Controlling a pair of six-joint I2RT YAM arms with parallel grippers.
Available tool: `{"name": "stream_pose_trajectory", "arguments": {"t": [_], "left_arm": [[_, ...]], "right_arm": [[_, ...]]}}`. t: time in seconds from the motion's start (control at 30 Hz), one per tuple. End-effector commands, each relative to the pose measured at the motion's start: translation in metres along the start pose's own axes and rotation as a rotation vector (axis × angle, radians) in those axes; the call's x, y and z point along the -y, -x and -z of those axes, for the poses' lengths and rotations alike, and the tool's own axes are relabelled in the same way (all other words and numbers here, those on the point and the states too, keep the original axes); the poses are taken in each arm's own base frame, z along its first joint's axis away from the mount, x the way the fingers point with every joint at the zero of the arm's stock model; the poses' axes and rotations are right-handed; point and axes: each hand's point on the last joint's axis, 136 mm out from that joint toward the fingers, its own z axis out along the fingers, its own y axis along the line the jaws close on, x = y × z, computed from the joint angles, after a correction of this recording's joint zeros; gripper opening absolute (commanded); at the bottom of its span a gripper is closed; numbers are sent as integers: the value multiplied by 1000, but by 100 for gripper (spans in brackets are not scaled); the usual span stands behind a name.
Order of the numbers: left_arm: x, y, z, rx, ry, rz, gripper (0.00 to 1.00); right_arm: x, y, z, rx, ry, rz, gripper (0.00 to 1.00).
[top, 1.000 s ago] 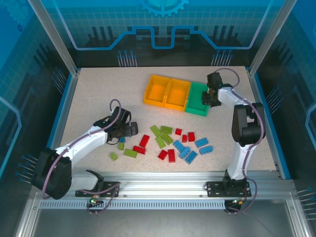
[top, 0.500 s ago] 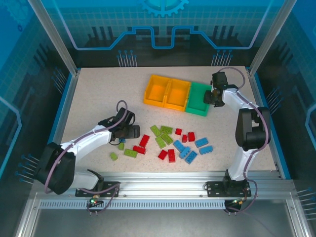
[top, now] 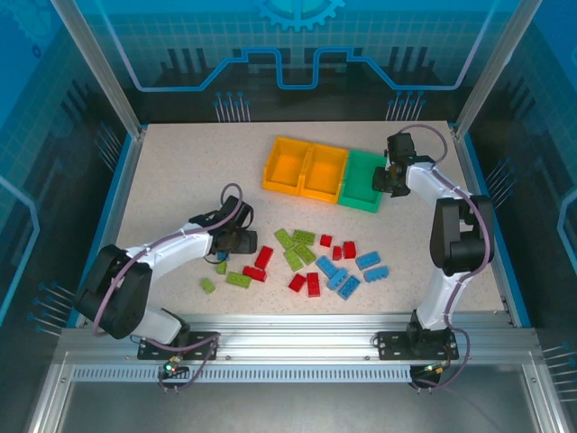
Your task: Sort the legos into containers by color
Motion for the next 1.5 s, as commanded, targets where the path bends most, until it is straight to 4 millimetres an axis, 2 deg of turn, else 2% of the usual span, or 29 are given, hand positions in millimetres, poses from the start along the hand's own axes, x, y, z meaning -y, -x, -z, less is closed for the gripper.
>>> {"name": "stream_pose_trajectory", "arguments": {"t": [0.0,0.17,0.47,0.77,1.07,1.2,1.47], "left_arm": [[9,10,1,14,-14,-16,69],[9,9,-4,5,-7,-21,63],[11,12,-10,8,-2,-22,57],[14,17,-12,15,-5,-29,40],[12,13,-13,5,-3,-20,38],[16,21,-1,35,-26,0,39],[42,62,41,161,-124,15,40]], "right_arm": [[6,-8,-7,-31,5,-7,41],[4,-9,-8,-36,21,-5,39],[-3,-10,-9,-34,44,31,29],[-15,-14,-10,-36,65,86,24],[-29,-17,-12,-40,97,128,24],[-44,-19,-8,-28,131,176,23],[-80,-31,-6,-43,182,270,24]]}}
